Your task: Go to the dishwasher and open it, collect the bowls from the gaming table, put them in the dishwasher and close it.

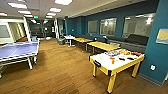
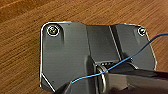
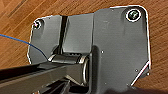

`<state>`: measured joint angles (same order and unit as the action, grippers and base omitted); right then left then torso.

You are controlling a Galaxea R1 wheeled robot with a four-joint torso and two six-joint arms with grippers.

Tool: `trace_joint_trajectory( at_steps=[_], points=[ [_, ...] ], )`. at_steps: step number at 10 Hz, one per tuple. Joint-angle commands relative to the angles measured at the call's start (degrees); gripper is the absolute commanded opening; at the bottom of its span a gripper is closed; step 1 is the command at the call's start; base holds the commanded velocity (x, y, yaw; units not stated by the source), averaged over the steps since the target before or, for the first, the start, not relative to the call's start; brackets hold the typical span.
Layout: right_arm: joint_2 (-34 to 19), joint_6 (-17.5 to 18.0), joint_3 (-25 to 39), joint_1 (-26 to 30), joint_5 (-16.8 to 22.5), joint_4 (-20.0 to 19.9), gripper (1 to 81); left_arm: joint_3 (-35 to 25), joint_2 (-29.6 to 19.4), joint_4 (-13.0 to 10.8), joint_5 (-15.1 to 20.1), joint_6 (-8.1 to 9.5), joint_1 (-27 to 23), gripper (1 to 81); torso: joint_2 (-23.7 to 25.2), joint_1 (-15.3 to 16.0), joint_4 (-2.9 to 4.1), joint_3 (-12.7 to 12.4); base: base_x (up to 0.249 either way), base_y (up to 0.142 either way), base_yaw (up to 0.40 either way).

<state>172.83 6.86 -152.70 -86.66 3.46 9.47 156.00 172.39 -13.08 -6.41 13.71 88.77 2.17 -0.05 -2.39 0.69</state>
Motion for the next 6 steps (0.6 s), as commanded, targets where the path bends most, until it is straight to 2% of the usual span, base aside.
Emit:
trace_joint_trajectory(
  at_steps=[1, 6],
  points=[
    [0.0, -0.01, 0.04, 3.38, 2.87, 0.2, 81.1, -0.08, -0.11, 0.16, 2.46, -0.09, -2.94, 81.1, -0.02, 0.05, 0.0, 0.0, 0.0, 0.0, -0.4],
    [0.0, -0.1, -0.13, 3.38, 2.95, 0.28, 81.1, -0.08, -0.28, 0.07, 2.46, -0.09, -2.94, 81.1, -0.02, 0.05, 0.0, 0.0, 0.0, 0.0, -0.4]
  ],
)
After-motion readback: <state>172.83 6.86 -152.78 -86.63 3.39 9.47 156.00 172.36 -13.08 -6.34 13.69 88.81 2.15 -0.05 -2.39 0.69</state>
